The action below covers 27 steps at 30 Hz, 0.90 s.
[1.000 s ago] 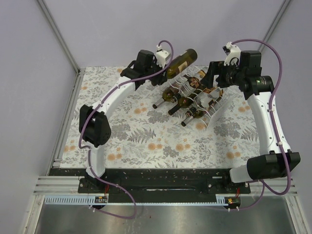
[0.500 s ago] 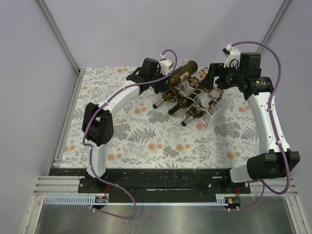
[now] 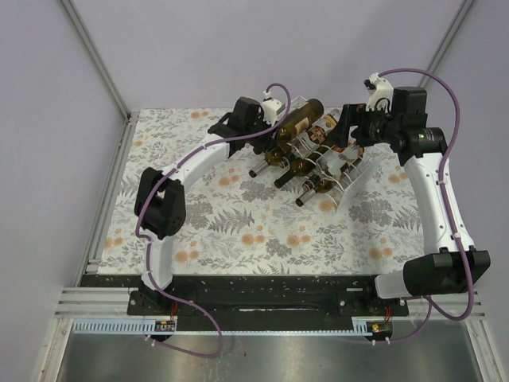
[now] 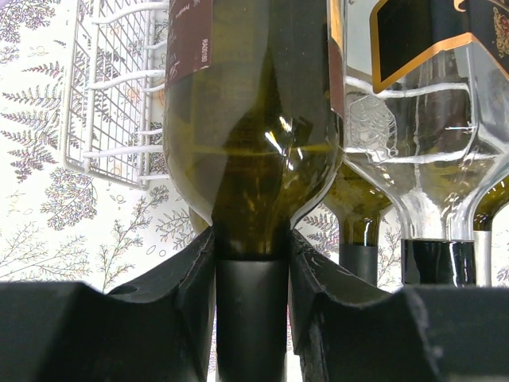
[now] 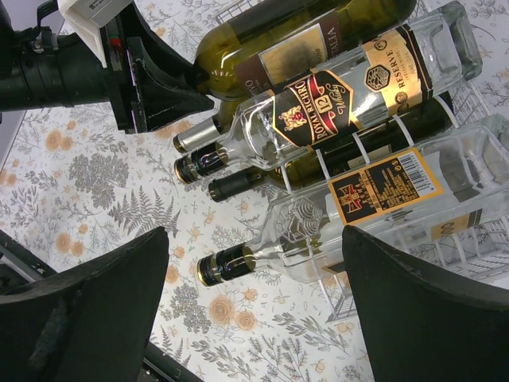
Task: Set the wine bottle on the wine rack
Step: Place the wine bottle in the wine rack.
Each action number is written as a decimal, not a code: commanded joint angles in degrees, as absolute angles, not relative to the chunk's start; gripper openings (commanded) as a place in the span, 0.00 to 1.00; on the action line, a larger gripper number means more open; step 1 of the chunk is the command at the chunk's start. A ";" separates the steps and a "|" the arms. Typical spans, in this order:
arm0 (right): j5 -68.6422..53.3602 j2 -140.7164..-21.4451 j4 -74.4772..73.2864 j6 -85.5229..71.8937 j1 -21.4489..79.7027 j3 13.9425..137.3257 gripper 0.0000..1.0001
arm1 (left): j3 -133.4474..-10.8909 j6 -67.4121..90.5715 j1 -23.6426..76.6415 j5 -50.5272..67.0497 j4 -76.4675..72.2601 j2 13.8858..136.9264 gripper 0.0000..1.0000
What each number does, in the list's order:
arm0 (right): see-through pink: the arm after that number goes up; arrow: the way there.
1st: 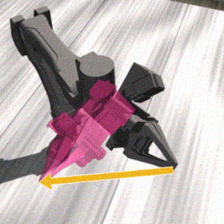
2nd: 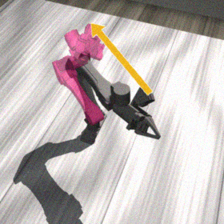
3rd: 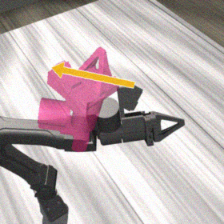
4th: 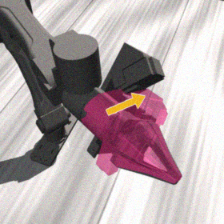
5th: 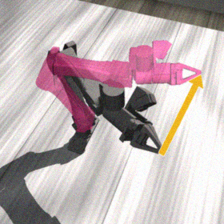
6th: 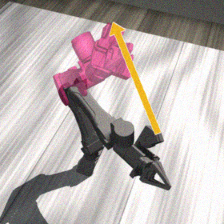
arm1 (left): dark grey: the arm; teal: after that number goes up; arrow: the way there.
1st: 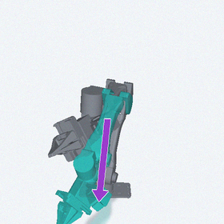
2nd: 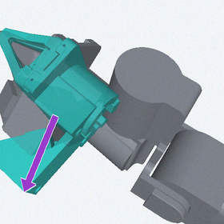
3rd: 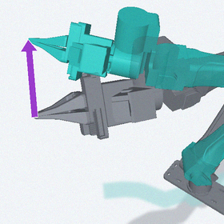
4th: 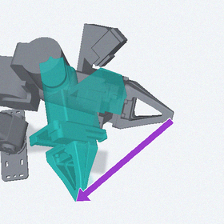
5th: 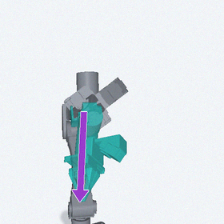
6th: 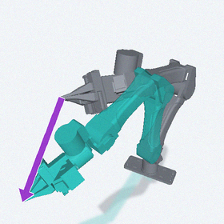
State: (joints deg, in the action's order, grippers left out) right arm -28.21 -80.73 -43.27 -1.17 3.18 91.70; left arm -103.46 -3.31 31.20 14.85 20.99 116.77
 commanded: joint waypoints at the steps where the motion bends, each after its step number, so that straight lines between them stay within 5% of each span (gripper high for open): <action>1: -29.79 -78.84 -41.57 -1.76 2.64 91.76 0.97 | -104.59 -3.51 31.90 16.44 12.74 114.43 0.31; 14: -29.97 -78.58 -41.57 -1.58 2.64 91.67 0.97 | -108.72 -5.36 32.87 15.65 15.21 117.16 0.49; 27: -30.23 -78.57 -41.66 -1.49 2.64 91.67 0.97 | -108.99 -7.03 33.05 14.59 16.00 117.42 0.54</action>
State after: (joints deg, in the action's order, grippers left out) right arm -29.17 -80.62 -43.09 -1.21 2.96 91.46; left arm -106.17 -5.76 32.58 14.52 20.43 117.51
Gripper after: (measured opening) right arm 0.974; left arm 0.536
